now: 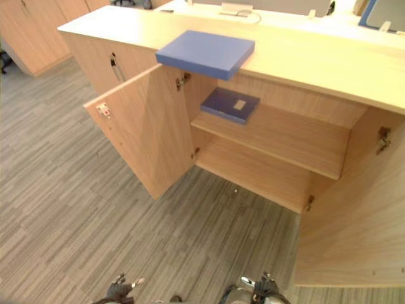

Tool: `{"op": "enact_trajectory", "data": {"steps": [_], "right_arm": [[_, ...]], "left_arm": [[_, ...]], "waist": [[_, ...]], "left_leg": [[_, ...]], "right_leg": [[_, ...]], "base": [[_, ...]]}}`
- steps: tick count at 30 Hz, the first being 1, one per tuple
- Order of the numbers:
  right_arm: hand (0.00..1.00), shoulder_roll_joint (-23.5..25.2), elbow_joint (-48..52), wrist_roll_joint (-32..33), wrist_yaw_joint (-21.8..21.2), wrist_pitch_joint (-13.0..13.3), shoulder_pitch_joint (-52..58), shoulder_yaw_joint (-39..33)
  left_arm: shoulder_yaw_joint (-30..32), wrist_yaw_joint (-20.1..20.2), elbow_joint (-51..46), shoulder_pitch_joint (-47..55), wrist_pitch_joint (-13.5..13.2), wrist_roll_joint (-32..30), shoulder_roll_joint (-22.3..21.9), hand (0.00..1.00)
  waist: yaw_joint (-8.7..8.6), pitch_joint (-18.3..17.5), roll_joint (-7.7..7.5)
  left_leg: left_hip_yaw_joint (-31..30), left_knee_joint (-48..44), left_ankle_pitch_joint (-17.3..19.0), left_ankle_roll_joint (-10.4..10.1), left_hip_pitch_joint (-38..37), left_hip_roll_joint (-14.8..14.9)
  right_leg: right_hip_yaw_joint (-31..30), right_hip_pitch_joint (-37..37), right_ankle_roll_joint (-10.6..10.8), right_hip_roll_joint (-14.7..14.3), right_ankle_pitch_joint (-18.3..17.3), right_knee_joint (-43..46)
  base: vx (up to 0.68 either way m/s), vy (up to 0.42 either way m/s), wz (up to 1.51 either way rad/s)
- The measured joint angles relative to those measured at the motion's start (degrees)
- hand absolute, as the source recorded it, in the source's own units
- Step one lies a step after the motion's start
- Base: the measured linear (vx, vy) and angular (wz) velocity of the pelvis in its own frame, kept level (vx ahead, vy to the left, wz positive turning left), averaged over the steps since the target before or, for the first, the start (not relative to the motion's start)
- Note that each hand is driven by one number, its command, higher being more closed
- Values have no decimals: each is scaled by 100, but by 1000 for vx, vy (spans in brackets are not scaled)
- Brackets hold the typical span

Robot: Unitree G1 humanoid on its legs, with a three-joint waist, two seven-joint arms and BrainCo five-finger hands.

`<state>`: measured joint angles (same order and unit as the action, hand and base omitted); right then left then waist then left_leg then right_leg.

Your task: Walk over to the cabinet, pick up the folder, carry it to the office cabinet, place the folder inside the office cabinet, then close the office cabinet door

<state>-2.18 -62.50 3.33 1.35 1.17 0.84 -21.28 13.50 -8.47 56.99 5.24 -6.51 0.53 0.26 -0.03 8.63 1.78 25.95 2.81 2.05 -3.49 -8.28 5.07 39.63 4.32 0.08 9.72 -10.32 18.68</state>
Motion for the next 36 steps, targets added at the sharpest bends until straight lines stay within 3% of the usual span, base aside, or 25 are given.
{"op": "enact_trajectory", "data": {"steps": [2,6,7,9,10,11,12,13,14,15,17,18,20,21,22,23,24,26,27,31,33,36], "right_arm": [[0,97,177,0,-1,-3,106,-15],[0,227,243,3,0,-4,139,-232],[0,244,289,26,-1,-3,154,-220],[0,287,423,199,0,3,215,-186],[0,297,457,280,2,9,235,-94],[0,242,470,335,4,10,262,68],[0,223,495,362,4,10,290,136],[0,226,568,418,17,10,328,284],[0,229,590,432,19,12,348,335],[0,258,587,435,27,3,282,338],[0,300,530,435,37,-9,159,339],[0,301,411,433,40,-5,69,340],[0,267,165,428,44,-3,-98,338],[0,249,23,418,43,-3,-181,339],[0,213,-40,411,43,-2,-219,337],[0,353,-104,406,47,-11,-270,380],[0,387,-132,384,23,-8,-381,510],[0,391,-130,339,29,4,-402,507],[0,391,-131,326,33,4,-391,509],[0,260,-214,222,29,4,-402,512],[0,212,-300,222,28,-12,-313,512],[0,-17,-302,210,31,-72,-117,510]], "left_arm": [[49,113,-165,10,46,-120,-85,0],[-10,132,-268,1,55,-201,-111,0],[-35,137,-340,3,55,-201,-110,0],[9,137,-509,42,55,-199,-127,0],[82,136,-719,156,51,-198,-133,0],[142,135,-889,315,46,-199,-139,0],[153,134,-928,387,46,-199,-129,0],[160,134,-947,488,45,-163,-103,0],[177,121,-957,509,43,-171,-104,0],[161,121,-963,457,37,-177,-114,0],[224,117,-1016,410,-3,-168,-108,0],[281,108,-1031,421,-58,-134,-95,0],[360,93,-1037,422,-99,-16,-89,0],[406,55,-1004,431,-108,65,-75,0],[442,32,-948,504,-109,85,-109,0],[575,-2,-885,392,-104,227,38,0],[594,-66,-809,335,-100,290,109,0],[594,-78,-701,333,-83,412,110,0],[602,-108,-680,338,-75,487,125,0],[576,-119,-501,330,-83,699,53,0],[557,-119,-437,336,-81,694,76,0],[331,-117,-333,343,-79,683,156,0]], "waist": [[4,-22,-29],[-39,-101,-68],[-53,-109,-98],[-51,-100,-108],[-32,-95,-102],[19,-130,-25],[59,-163,16],[160,-230,-5],[191,-272,-29],[262,-244,-52],[321,-205,-118],[369,-182,-157],[459,-163,-164],[468,-161,-133],[492,-179,-30],[485,-73,-235],[479,-7,-232],[507,59,-262],[549,96,-325],[528,34,-159],[502,-14,-168],[393,-62,-144]], "left_leg": [[151,15,-16,-103,-128,160],[367,-108,24,-159,-232,216],[448,-483,187,-145,-149,290],[547,-1925,717,-96,180,671],[562,-3316,911,128,514,1129],[541,-4584,768,357,789,1661],[526,-5094,584,526,894,1897],[476,-5930,-13,502,1118,2239],[458,-6236,-98,527,1245,2342],[464,-6595,290,446,1499,2384],[506,-6469,738,456,1910,2167],[481,-6039,920,454,2137,1901],[427,-4922,956,371,2388,1465],[193,-3623,782,348,2398,1092],[-48,-2516,-66,403,2277,926],[15,-2593,-88,301,2183,738],[-15,-2518,-21,324,2155,739],[-144,-2523,-10,339,2045,650],[-171,-2518,30,349,1899,502],[-597,-2467,330,142,1858,311],[-695,-2233,396,153,1785,159],[-587,-1586,294,302,1462,-295]], "right_leg": [[243,-156,-64,-128,-12,-45],[262,-182,-130,-58,-51,192],[251,-222,-86,-40,-79,162],[224,-505,-54,-132,-101,-57],[120,-737,-55,-256,-100,-188],[-52,-943,-90,-436,-125,-256],[-161,-1028,-108,-518,-149,-271],[-451,-1184,-136,-611,-186,-377],[-578,-1229,-133,-618,-200,-444],[-818,-1342,-126,-545,-200,-572],[-1088,-1454,29,-318,-104,-802],[-1187,-1566,180,-111,-7,-910],[-1321,-1680,281,198,55,-941],[-1343,-1767,354,327,74,-933],[-1384,-1810,501,303,54,-924],[-1475,-1882,671,489,-37,-962],[-1463,-1763,688,285,-51,-1088],[-1471,-1704,581,66,24,-1345],[-1490,-1661,446,28,278,-1523],[-1608,-1698,718,92,496,-1829],[-1644,-1629,772,190,527,-1828],[-1651,-1500,937,594,628,-1634]], "base": [[196,-123,-16],[192,-16,-9],[180,-57,-13],[172,-113,-32],[156,-132,-75],[156,-99,-91],[187,-7,-113],[180,53,-92],[338,115,-105],[347,124,-84],[276,108,-67],[252,188,-50],[300,294,-42],[265,315,-32],[345,390,-25],[294,279,-20],[260,216,-6],[87,49,-4],[-16,-47,-7],[74,47,-26],[81,106,-21],[93,195,-13]]}}
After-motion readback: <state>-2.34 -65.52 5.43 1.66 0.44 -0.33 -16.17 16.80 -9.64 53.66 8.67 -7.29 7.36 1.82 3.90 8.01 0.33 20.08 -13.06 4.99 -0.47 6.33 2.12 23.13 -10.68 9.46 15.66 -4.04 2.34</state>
